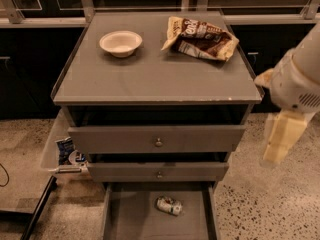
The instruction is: Pick 7up can from bottom drawer and place on counter
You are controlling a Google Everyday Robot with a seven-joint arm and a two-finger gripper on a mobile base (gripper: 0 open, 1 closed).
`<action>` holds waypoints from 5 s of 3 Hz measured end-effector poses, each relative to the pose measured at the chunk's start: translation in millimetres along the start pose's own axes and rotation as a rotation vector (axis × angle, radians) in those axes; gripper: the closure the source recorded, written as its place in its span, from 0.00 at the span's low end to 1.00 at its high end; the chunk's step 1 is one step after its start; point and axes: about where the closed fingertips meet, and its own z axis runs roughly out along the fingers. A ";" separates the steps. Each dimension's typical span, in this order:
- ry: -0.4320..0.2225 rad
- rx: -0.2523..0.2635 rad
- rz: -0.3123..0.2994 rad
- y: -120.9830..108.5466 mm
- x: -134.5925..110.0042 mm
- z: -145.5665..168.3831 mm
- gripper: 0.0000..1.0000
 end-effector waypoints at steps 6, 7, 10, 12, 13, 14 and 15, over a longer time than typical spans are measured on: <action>0.115 -0.197 -0.036 76.4 54.6 217.7 0.00; 0.001 -0.214 -0.009 77.6 55.6 269.8 0.00; -0.245 -0.306 0.093 65.0 47.8 335.7 0.00; -0.267 -0.344 0.139 68.3 49.4 380.1 0.00; -0.262 -0.357 0.195 71.8 50.8 462.0 0.00; -0.304 -0.311 0.227 71.4 54.4 521.0 0.00; -0.344 -0.292 0.245 79.6 60.6 566.4 0.00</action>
Offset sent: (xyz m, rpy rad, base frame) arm -0.0596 -0.0089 -0.2368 -0.1325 0.2008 0.0575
